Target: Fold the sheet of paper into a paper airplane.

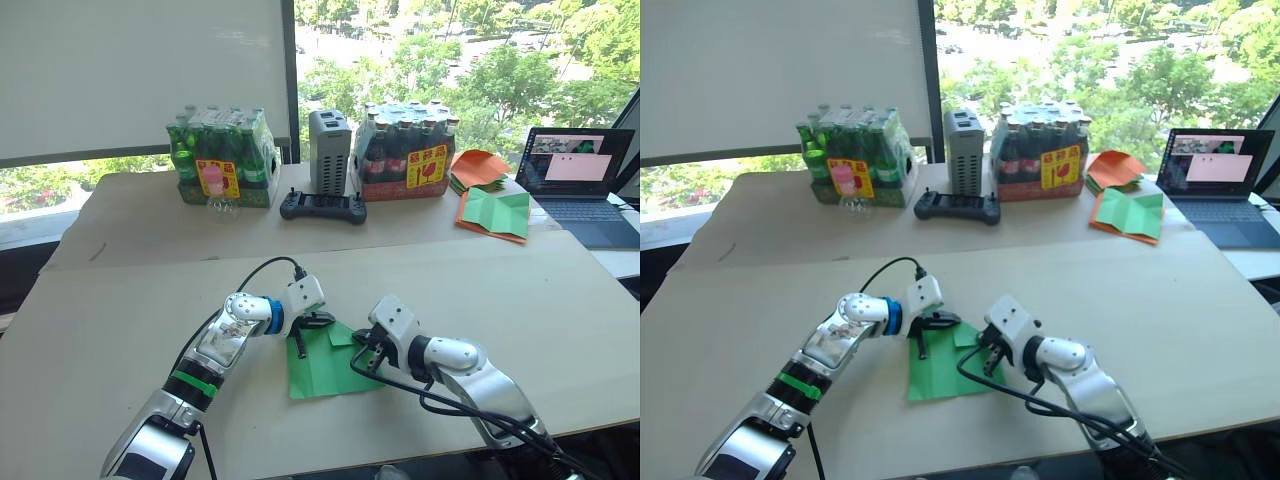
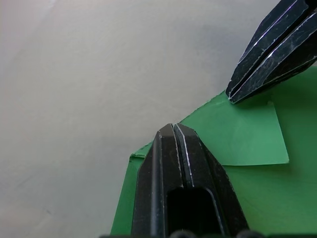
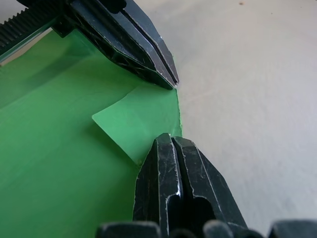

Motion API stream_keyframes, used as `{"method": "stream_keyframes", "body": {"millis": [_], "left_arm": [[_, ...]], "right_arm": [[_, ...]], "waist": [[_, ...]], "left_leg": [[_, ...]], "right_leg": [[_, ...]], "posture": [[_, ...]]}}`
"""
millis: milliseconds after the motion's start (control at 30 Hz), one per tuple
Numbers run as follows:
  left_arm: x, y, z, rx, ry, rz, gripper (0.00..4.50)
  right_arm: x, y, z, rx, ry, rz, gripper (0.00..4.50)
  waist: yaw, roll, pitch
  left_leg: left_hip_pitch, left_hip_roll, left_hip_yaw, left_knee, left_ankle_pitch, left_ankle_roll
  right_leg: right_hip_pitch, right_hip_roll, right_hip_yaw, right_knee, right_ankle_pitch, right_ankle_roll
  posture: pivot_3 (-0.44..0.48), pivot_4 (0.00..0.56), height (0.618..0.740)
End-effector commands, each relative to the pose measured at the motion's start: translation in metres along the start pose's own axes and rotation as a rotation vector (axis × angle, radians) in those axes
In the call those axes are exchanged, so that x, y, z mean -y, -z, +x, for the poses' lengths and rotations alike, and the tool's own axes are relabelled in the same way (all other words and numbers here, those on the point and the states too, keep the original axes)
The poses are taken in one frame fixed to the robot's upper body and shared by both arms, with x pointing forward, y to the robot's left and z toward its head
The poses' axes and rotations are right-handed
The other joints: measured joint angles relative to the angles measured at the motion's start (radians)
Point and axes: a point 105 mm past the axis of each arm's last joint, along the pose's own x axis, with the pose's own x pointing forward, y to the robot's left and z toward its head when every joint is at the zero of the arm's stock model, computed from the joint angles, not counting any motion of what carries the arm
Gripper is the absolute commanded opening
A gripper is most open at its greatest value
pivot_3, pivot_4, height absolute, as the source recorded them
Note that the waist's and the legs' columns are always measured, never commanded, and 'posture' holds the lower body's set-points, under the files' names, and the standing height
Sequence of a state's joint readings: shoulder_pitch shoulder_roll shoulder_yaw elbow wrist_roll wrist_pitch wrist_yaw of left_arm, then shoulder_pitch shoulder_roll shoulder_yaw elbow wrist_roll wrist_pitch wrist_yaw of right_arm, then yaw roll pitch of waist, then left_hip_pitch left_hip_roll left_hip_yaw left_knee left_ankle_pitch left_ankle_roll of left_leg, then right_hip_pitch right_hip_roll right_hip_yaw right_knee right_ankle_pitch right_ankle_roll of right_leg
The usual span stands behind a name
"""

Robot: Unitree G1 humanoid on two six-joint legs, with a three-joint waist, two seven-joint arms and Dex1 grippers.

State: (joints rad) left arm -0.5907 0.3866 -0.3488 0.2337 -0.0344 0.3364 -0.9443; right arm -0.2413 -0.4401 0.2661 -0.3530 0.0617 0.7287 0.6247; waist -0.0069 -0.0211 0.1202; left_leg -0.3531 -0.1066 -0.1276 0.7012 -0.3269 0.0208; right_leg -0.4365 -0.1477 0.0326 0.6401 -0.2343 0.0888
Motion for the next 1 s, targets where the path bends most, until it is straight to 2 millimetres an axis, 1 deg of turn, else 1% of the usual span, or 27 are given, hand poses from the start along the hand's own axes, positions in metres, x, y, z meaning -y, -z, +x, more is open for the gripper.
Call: {"method": "stream_keyframes", "body": {"millis": [33, 167, 333, 433, 567, 767, 833, 967, 1000], "left_arm": [[0.007, 0.013, 0.002, -0.049, 0.024, -0.014, 0.0], [0.007, 0.013, 0.002, -0.048, 0.028, -0.015, 0.0], [0.007, 0.013, 0.002, -0.049, 0.028, -0.014, 0.0], [0.007, 0.013, 0.003, -0.048, 0.029, -0.014, 0.0], [0.006, 0.013, 0.003, -0.048, 0.029, -0.013, 0.0], [0.005, 0.013, 0.003, -0.048, 0.028, -0.011, 0.0], [0.005, 0.012, 0.003, -0.048, 0.028, -0.011, 0.0], [0.005, 0.012, 0.003, -0.048, 0.026, -0.008, 0.0], [0.004, 0.012, 0.003, -0.049, 0.026, -0.008, 0.0]], "right_arm": [[0.0, 0.025, -0.006, -0.101, 0.007, 0.06, 0.05], [0.001, 0.03, -0.014, -0.118, 0.019, 0.068, 0.05], [0.0, 0.03, -0.018, -0.123, 0.016, 0.072, 0.05], [0.0, 0.029, -0.018, -0.121, 0.016, 0.084, 0.05], [-0.002, 0.021, -0.019, -0.104, 0.007, 0.083, 0.05], [-0.001, 0.021, -0.025, -0.115, 0.007, 0.078, 0.05], [-0.002, 0.015, -0.025, -0.091, 0.0, 0.073, 0.05], [-0.012, -0.017, -0.027, 0.076, -0.079, 0.061, 0.05], [-0.014, -0.022, -0.027, 0.111, -0.101, 0.057, 0.05]], "waist": [[0.001, 0.0, 0.0], [0.004, 0.0, -0.001], [0.007, 0.0, -0.001], [0.008, 0.0, -0.001], [0.009, 0.0, -0.001], [0.009, 0.0, -0.001], [0.009, 0.0, -0.001], [0.009, 0.0, -0.001], [0.009, 0.0, -0.001]], "left_leg": [[0.0, 0.0, 0.0, 0.0, 0.0, 0.0], [0.0, 0.0, 0.0, 0.0, 0.0, 0.0], [0.0, 0.0, 0.0, 0.0, 0.0, 0.0], [0.0, 0.0, 0.0, 0.0, 0.0, 0.0], [0.0, 0.0, 0.0, 0.0, 0.0, 0.0], [0.0, 0.0, 0.0, 0.0, 0.0, 0.0], [0.0, 0.0, 0.0, 0.0, 0.0, 0.0], [0.0, 0.0, 0.0, 0.0, 0.0, 0.0], [0.0, 0.0, 0.0, 0.0, 0.0, 0.0]], "right_leg": [[0.0, 0.0, 0.0, 0.0, 0.0, 0.0], [0.0, 0.0, 0.0, 0.0, 0.0, 0.0], [0.0, 0.0, 0.0, -0.001, 0.0, 0.0], [0.0, 0.0, 0.0, -0.001, 0.0, 0.0], [0.0, 0.0, 0.0, -0.001, 0.0, 0.0], [0.0, 0.0, 0.0, -0.001, 0.0, 0.0], [0.0, 0.0, 0.0, -0.002, 0.0, 0.0], [0.0, 0.0, 0.0, -0.002, 0.0, 0.0], [0.0, 0.0, 0.0, -0.002, 0.0, 0.0]], "posture": [[0.0, 0.15, 0.735], [0.0, 0.15, 0.735], [0.0, 0.15, 0.735], [0.0, 0.15, 0.735], [0.0, 0.15, 0.735], [0.0, 0.15, 0.735], [0.0, 0.15, 0.735], [0.0, 0.15, 0.735], [0.0, 0.15, 0.735]]}}
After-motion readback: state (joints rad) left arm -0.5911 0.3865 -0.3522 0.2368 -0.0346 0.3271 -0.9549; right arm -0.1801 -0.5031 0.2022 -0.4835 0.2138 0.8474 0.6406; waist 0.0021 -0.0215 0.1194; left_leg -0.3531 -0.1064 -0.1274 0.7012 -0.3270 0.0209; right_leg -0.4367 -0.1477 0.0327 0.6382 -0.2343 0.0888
